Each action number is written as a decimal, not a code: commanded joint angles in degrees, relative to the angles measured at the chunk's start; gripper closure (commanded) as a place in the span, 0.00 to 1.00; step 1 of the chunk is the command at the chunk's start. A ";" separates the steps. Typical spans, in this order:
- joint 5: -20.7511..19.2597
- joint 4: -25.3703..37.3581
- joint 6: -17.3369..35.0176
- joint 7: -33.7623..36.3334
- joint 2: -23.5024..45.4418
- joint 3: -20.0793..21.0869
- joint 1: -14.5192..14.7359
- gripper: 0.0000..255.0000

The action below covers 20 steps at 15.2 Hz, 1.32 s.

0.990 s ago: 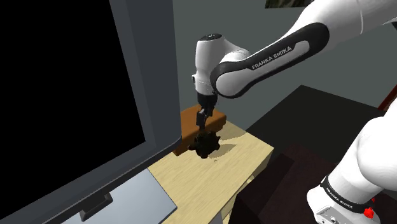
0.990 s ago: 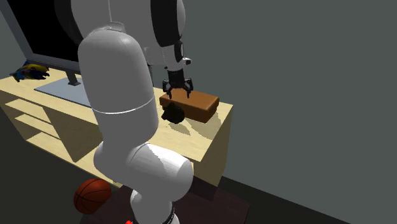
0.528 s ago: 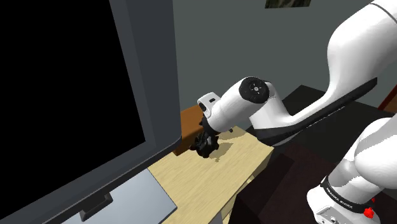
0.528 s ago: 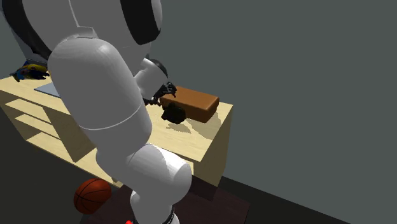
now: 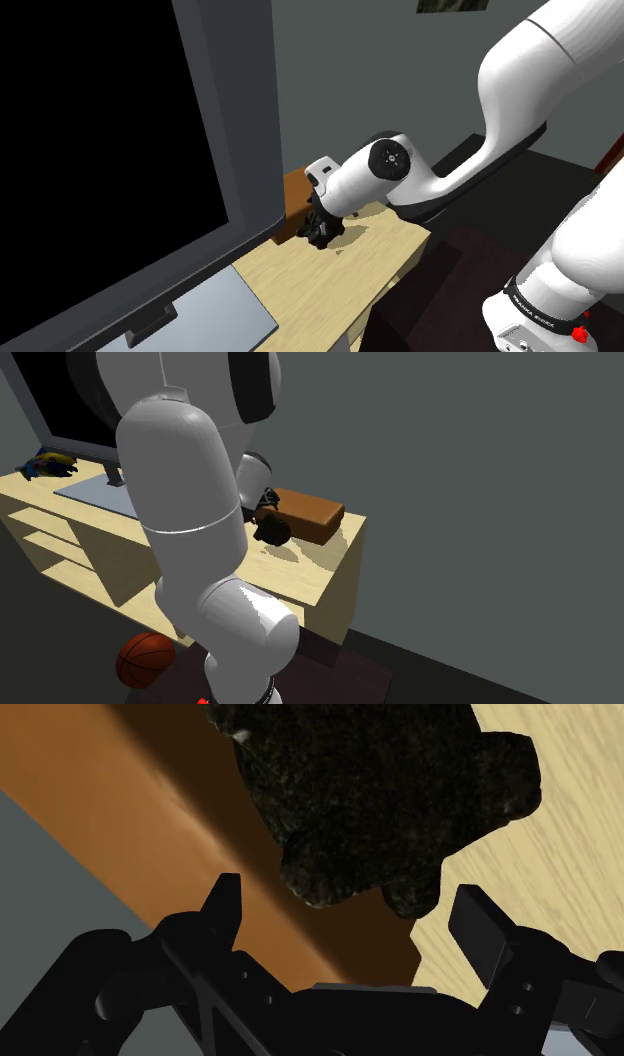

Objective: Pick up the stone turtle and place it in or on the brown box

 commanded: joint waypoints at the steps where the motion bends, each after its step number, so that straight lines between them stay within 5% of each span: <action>1: -0.93 0.19 0.00 0.65 0.42 -0.04 -0.13 0.00; 6: -0.90 0.19 0.00 0.63 0.41 -0.04 -0.12 0.00; 7: -0.90 0.19 0.00 0.63 0.41 -0.04 -0.12 1.00; 15: -2.00 0.46 -0.21 1.64 0.99 0.04 -0.14 1.00; 20: 8.24 -0.83 0.27 -7.31 -3.25 -0.57 0.87 1.00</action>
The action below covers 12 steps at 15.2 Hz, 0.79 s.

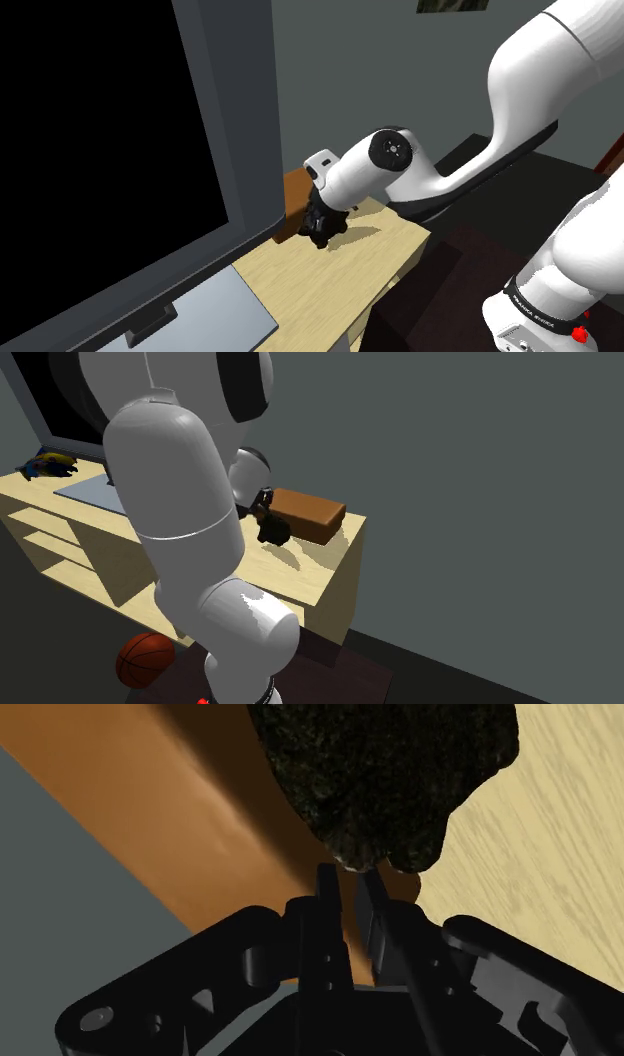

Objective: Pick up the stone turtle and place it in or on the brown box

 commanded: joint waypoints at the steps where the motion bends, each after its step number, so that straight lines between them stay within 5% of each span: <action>1: 4.58 -0.74 -0.02 -4.02 -1.61 -0.53 0.66 1.00; 3: 8.98 -1.06 -0.32 -7.87 -3.26 -1.27 1.73 1.00; 4: 6.65 -0.73 -0.28 -5.84 -2.36 -0.89 1.25 1.00; 5: 6.66 -0.73 -0.28 -5.85 -2.37 -0.86 1.23 0.00; 7: -4.04 2.08 -13.87 0.90 0.18 6.25 2.42 0.00; 10: -14.35 5.47 -35.02 4.69 8.85 12.66 7.59 0.00; 12: -16.41 5.95 -35.10 5.58 10.52 11.62 7.68 0.00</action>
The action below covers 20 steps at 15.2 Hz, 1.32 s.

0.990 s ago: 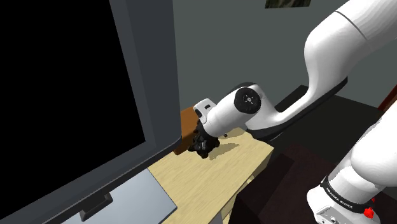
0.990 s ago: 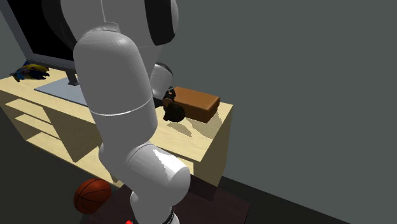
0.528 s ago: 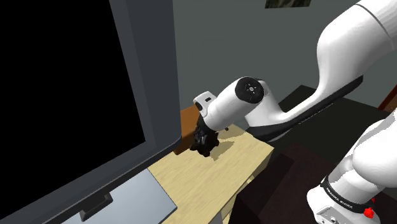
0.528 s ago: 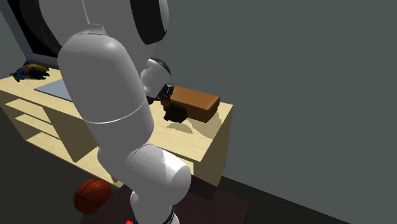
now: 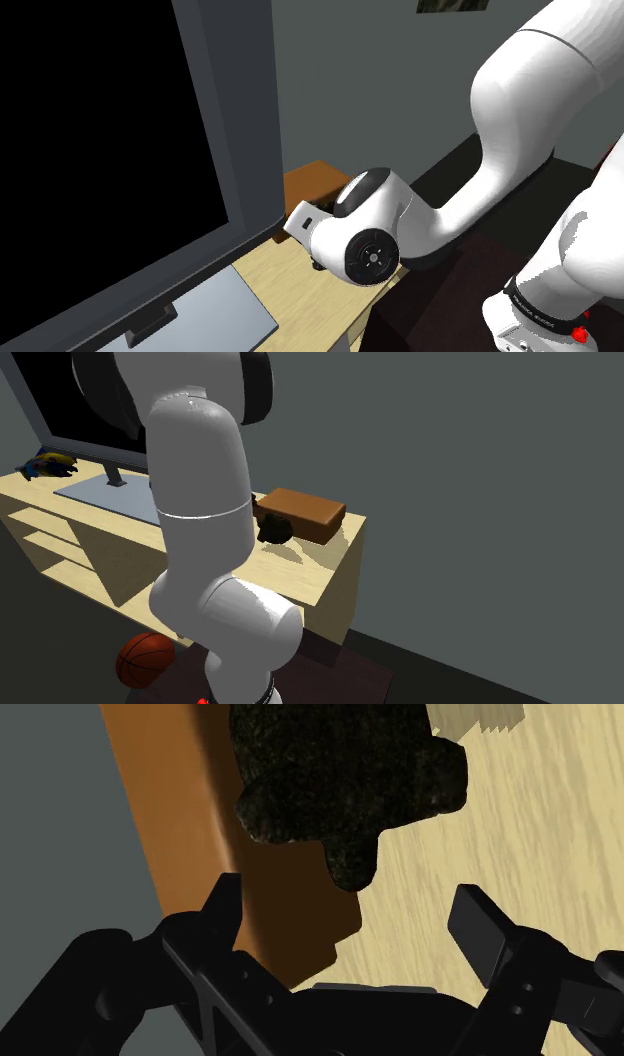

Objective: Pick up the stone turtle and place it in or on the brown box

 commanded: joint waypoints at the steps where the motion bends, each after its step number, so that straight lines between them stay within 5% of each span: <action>1: -2.72 0.71 -2.19 1.11 2.21 -0.25 0.40 0.00; 6: -7.21 2.00 -2.48 2.88 6.00 -1.96 -0.02 0.00; 13: -7.20 2.00 -2.48 2.87 6.00 -1.97 -0.01 0.00; 14: -7.20 2.00 -2.48 2.87 6.00 -1.97 -0.01 1.00; 20: -7.22 1.81 -2.32 2.89 5.81 -1.99 -0.11 1.00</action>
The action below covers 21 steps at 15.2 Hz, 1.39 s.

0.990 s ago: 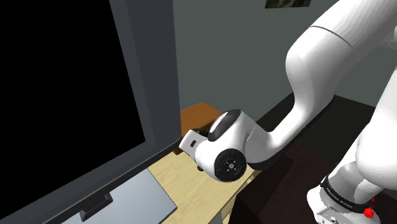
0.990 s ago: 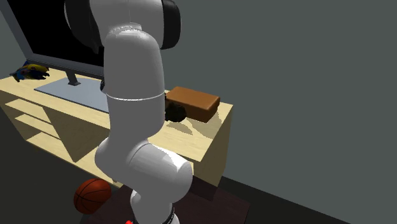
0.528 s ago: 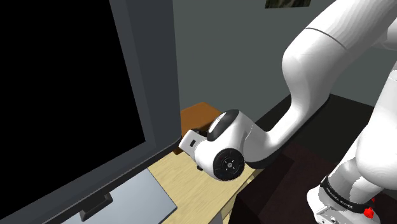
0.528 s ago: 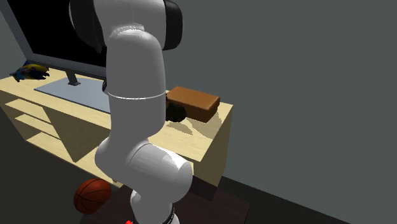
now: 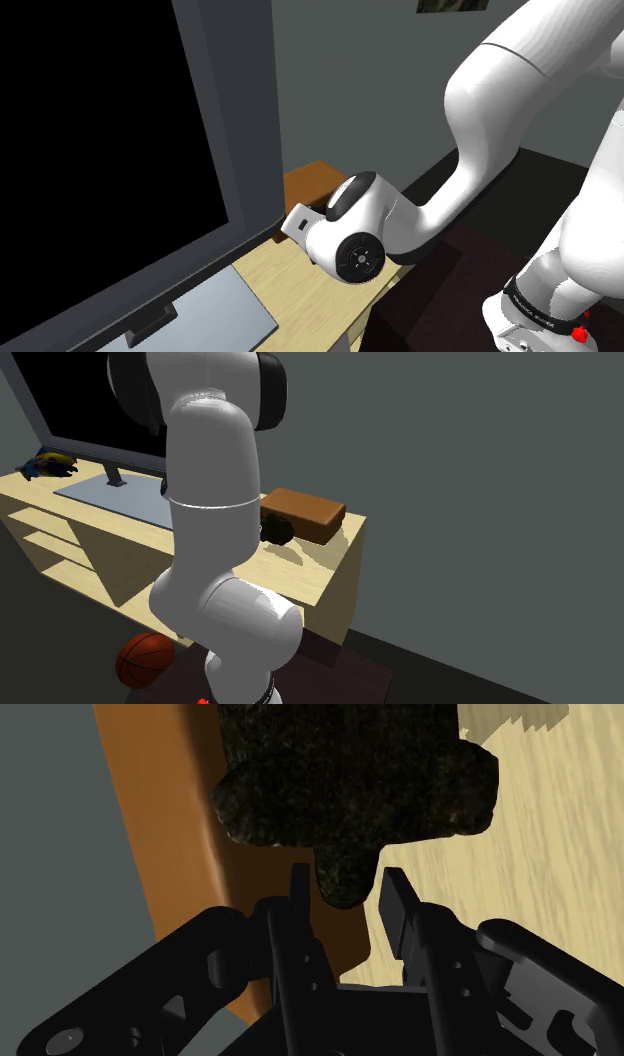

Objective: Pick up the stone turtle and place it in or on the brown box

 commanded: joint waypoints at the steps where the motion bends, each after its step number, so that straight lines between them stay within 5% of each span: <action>1: 0.08 -0.17 0.02 0.00 0.01 -0.05 -0.05 1.00; 21: 17.83 -0.45 5.08 -16.91 -15.73 0.46 -1.53 1.00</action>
